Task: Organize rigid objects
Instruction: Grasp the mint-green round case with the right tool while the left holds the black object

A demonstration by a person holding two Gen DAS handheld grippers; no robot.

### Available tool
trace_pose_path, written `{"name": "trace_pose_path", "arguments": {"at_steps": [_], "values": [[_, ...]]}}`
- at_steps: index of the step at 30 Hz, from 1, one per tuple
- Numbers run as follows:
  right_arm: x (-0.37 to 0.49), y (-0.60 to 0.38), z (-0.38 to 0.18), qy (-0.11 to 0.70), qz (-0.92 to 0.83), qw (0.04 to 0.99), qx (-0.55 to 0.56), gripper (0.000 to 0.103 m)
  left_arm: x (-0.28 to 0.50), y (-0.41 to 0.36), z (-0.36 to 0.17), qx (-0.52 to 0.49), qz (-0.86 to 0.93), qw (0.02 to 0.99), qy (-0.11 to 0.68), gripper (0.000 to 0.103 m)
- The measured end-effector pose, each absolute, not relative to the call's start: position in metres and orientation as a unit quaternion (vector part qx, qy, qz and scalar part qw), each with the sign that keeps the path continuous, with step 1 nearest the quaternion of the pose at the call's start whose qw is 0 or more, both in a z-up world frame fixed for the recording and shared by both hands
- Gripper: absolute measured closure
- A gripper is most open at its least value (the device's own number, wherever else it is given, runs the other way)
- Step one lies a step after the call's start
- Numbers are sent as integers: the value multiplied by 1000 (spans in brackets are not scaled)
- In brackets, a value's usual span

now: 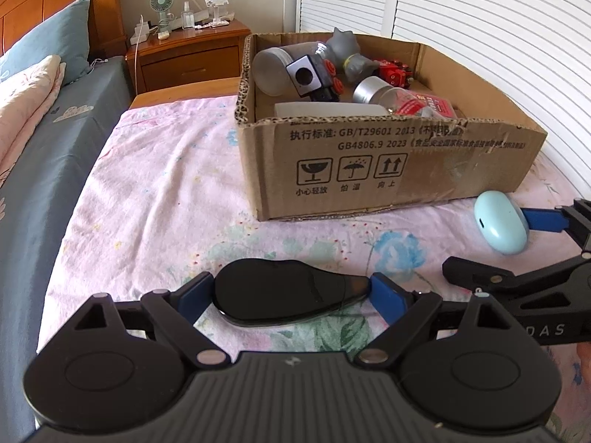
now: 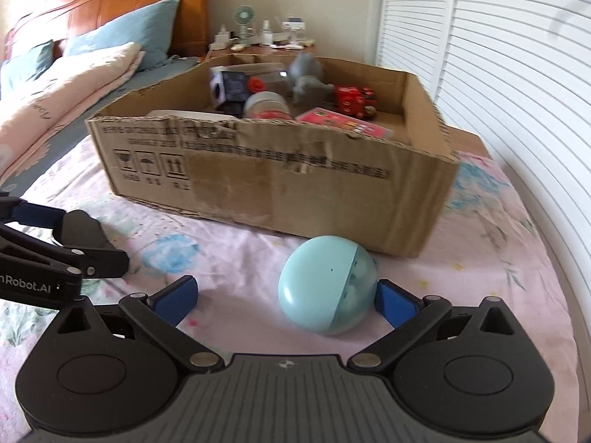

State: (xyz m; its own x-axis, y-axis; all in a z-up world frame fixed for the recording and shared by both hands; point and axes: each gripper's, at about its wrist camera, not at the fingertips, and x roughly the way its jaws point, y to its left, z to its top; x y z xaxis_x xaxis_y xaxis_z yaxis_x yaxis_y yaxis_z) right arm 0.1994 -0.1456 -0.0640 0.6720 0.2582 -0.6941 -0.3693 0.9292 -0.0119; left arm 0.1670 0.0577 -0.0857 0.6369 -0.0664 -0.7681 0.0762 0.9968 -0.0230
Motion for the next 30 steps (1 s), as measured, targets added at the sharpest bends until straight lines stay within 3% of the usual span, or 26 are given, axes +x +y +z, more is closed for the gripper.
{"name": "trace_pose_path", "arguments": {"at_steps": [4, 11, 17, 20, 30], "values": [[201, -144, -61, 364, 176, 911, -82, 10, 166, 60, -86, 8, -45, 905, 423, 14], [200, -146, -56, 364, 138, 918, -76, 36, 166, 60, -86, 13, -52, 905, 422, 14], [202, -142, -56, 364, 124, 920, -77, 37, 165, 60, -86, 14, -52, 906, 420, 13], [200, -141, -55, 363, 125, 920, -82, 45, 165, 61, -86, 14, -54, 905, 421, 14], [192, -147, -47, 376, 154, 908, -104, 45, 161, 62, -78, 51, -96, 894, 434, 14]]}}
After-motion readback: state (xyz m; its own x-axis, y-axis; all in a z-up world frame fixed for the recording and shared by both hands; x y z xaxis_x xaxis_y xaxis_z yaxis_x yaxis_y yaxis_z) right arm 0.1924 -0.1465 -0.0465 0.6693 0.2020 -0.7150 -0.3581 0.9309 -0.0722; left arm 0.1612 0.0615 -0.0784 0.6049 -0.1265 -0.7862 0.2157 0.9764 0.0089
